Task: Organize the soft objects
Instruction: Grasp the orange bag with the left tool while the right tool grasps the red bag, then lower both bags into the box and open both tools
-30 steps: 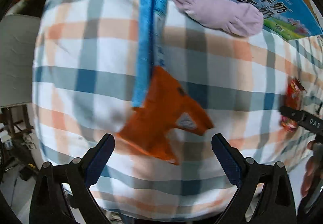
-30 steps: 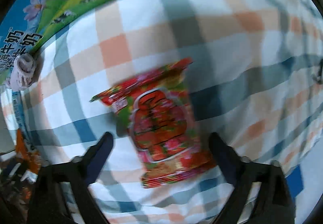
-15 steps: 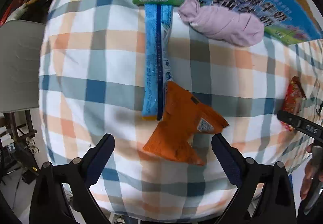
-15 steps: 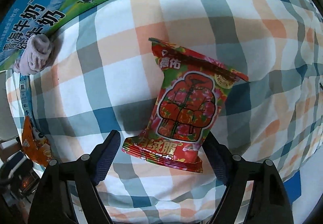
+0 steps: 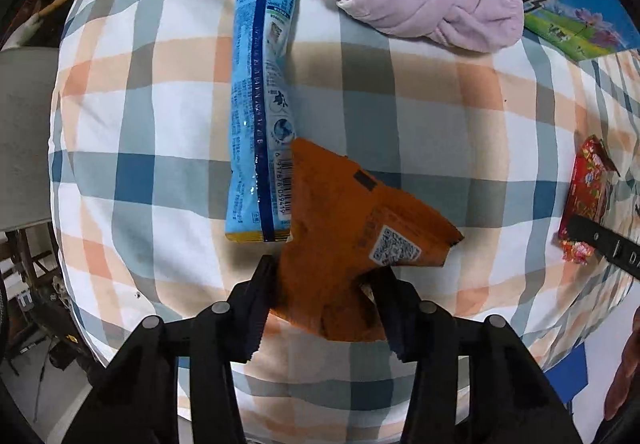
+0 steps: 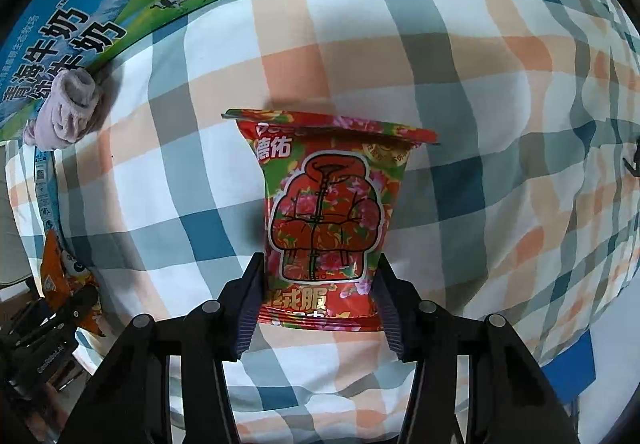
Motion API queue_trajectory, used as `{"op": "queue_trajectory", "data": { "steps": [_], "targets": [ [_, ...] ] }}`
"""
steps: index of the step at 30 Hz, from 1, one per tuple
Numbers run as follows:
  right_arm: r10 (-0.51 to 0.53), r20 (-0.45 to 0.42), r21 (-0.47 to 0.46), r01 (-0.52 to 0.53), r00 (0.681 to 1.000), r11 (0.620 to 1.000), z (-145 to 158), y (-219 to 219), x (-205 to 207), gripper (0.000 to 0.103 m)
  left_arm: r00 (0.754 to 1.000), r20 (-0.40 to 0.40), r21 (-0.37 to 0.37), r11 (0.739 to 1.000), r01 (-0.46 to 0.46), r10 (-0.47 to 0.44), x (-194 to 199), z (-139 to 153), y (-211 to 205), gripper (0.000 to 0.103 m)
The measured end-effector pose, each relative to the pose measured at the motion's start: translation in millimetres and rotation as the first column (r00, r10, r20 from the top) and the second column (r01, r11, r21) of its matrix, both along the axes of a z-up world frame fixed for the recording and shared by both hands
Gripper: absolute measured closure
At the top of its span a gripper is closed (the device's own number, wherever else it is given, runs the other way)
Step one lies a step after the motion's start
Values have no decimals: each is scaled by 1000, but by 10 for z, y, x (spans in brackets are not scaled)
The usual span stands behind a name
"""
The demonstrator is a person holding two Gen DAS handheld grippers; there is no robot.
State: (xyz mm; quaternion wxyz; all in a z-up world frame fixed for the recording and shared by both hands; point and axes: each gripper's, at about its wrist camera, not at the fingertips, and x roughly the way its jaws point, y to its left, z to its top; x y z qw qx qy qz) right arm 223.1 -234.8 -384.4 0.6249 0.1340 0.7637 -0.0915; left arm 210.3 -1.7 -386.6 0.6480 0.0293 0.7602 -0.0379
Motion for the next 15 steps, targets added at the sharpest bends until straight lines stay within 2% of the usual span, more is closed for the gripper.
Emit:
{"op": "queue_trajectory", "data": {
  "steps": [4, 7, 11, 15],
  "targets": [
    [19, 9, -7, -19, 1000, 1000, -36, -3, -30, 52, 999, 18, -29, 999, -34, 35, 78, 188, 31, 62],
    [33, 16, 16, -34, 999, 999, 45, 75, -10, 54, 998, 54, -57, 997, -42, 45, 35, 411, -48, 63],
    [59, 58, 50, -62, 997, 997, 298, 204, -10, 55, 991, 117, -126, 991, -43, 58, 35, 846, -157, 64],
    [90, 131, 87, -102, 987, 991, 733, 361, 56, 55, 980, 192, -164, 986, -15, 47, 153, 1306, -236, 64]
  ]
}}
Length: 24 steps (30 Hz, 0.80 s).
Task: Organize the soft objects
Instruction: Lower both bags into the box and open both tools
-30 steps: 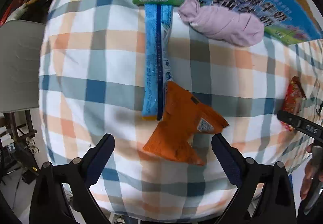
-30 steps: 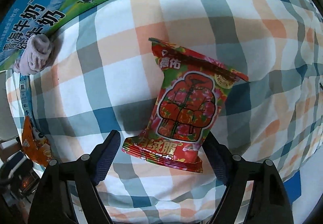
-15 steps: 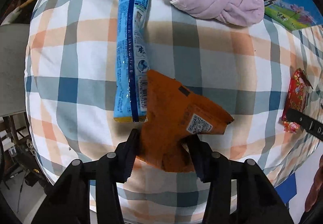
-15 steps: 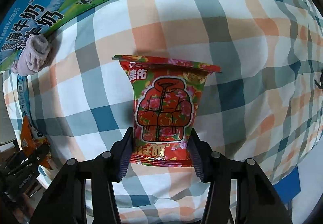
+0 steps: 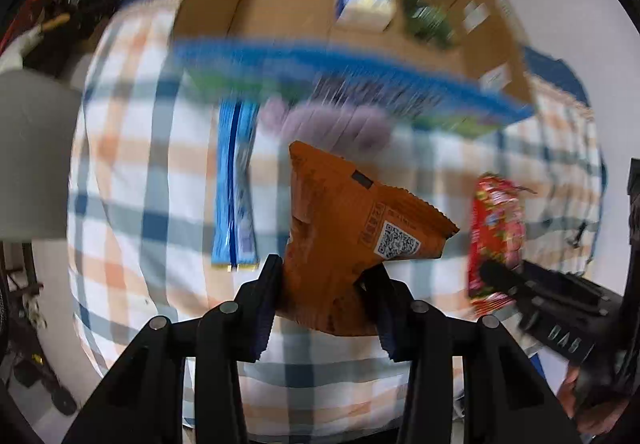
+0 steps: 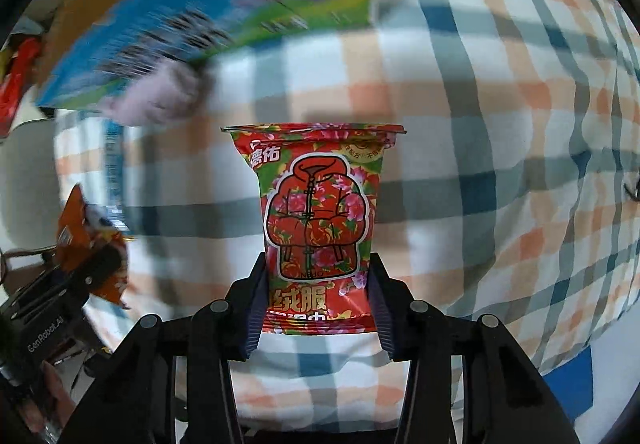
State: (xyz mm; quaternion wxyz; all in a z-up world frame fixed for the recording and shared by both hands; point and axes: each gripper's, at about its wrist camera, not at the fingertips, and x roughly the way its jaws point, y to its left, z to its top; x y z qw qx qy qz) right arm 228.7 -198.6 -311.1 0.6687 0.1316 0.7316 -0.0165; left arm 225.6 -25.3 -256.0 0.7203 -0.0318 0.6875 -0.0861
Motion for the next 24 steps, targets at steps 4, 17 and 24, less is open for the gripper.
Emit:
{"op": "queue_trajectory", "data": {
  "steps": [4, 17, 24],
  "targets": [
    [35, 80, 27, -37, 996, 999, 407, 80, 72, 55, 998, 58, -3, 1000, 18, -18, 287, 342, 7, 64],
    [71, 181, 54, -82, 981, 995, 1184, 89, 976, 55, 999, 31, -27, 999, -19, 20, 1761, 428, 27, 67],
    [75, 95, -9, -75, 993, 997, 699, -32, 1754, 55, 999, -10, 39, 998, -50, 51, 2475, 63, 70, 67]
  ]
}}
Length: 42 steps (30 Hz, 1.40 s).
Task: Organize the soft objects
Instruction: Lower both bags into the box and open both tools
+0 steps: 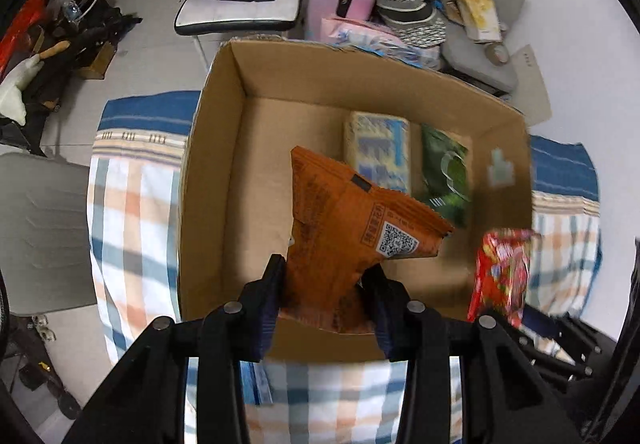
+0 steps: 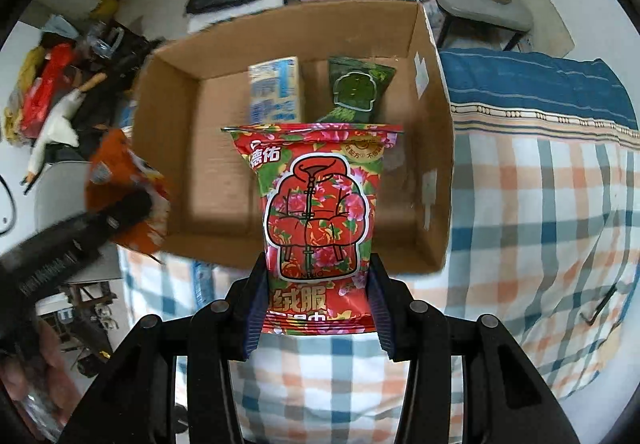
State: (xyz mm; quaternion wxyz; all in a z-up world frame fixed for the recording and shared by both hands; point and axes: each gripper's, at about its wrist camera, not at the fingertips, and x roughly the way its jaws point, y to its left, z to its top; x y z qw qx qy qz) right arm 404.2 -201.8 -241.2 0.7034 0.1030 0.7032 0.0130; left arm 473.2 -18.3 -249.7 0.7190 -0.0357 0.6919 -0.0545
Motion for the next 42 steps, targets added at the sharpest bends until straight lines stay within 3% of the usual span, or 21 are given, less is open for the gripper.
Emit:
{"op": "queue_trajectory", "data": {
  "steps": [11, 19, 25, 32, 42],
  "targets": [
    [-9, -151, -65, -1, 988, 998, -881, -66, 455, 55, 994, -110, 49, 998, 24, -18, 703, -599, -107, 67],
    [2, -211, -89, -21, 977, 996, -1202, -56, 503, 55, 987, -157, 88, 995, 52, -38, 887, -904, -178, 67],
    [6, -240, -91, -29, 971, 995, -1386, -80, 520, 54, 985, -169, 137, 989, 64, -41, 938, -958, -209, 66],
    [-10, -218, -82, -8, 976, 997, -1296, -140, 551, 41, 988, -149, 134, 989, 55, -35, 885, -796, -196, 65],
    [14, -142, -111, -30, 990, 993, -861, -158, 473, 36, 996, -54, 120, 990, 74, -68, 457, -321, -51, 60]
  ]
}}
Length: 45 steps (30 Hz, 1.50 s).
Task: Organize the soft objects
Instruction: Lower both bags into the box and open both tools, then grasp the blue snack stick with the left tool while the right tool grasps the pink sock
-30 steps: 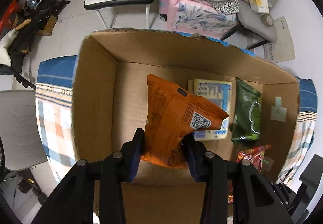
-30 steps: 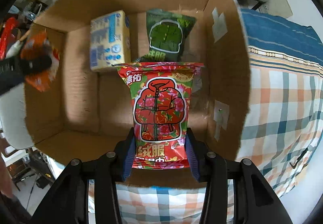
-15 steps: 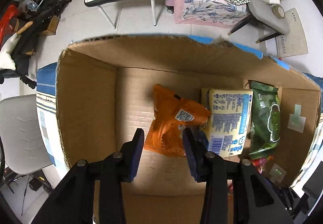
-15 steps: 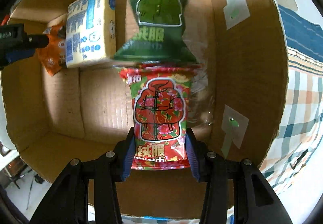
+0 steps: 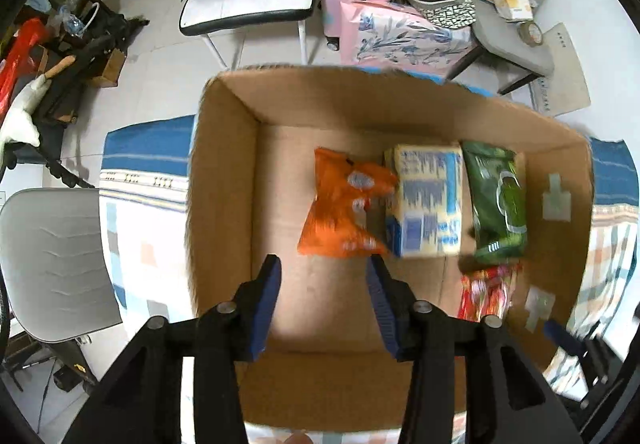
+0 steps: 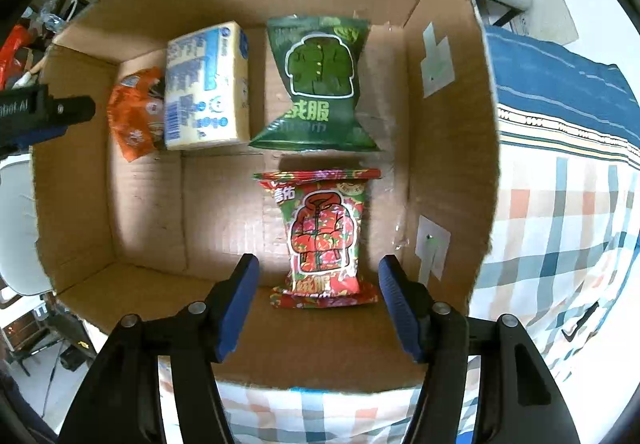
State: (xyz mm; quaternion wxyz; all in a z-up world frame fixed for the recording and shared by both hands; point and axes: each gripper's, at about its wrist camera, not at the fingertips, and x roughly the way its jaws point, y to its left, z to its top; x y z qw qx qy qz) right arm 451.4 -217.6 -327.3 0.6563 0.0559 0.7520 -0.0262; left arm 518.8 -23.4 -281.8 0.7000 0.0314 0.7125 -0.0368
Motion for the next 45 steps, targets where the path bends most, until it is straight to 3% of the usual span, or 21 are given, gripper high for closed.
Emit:
{"op": "queue_trajectory", "data": {
  "steps": [4, 8, 9, 11, 12, 13, 20, 35, 40, 45],
  "targets": [
    [8, 52, -16, -7, 999, 1000, 226, 45, -52, 34, 998, 65, 0, 1000, 16, -16, -280, 204, 78, 51],
    [22, 97, -25, -20, 995, 999, 385, 138, -193, 33, 992, 128, -34, 999, -6, 11, -485, 418, 169, 26],
    [26, 112, -28, -23, 993, 999, 417, 169, -240, 30, 989, 150, -38, 999, -6, 12, -549, 485, 179, 17],
    [30, 143, -33, -26, 989, 999, 511, 208, -317, 12, 983, 184, -43, 999, -10, 18, -663, 598, 206, 8],
    [33, 159, -32, -28, 987, 999, 558, 223, -360, 9, 980, 199, -48, 999, -9, 19, -728, 653, 212, 5],
    [32, 174, -31, -27, 984, 999, 605, 233, -402, 4, 978, 210, -47, 999, -9, 19, -775, 693, 215, 4],
    [35, 239, -55, -23, 970, 998, 893, 277, -623, 0, 963, 270, -64, 998, -4, 21, -1151, 899, 263, 1],
    [-1, 351, -32, 13, 936, 999, 1453, 284, -1106, 0, 919, 385, -60, 996, -62, 81, -1826, 1285, 510, 1],
    [3, 342, 12, -8, 940, 1000, 1417, 345, -1263, 0, 928, 356, -26, 994, -106, 108, -2033, 1068, 698, 1],
    [38, 251, 62, -56, 967, 996, 920, 594, -1378, 0, 960, 226, 10, 985, -170, 163, -2212, 455, 960, 1]
  ]
}}
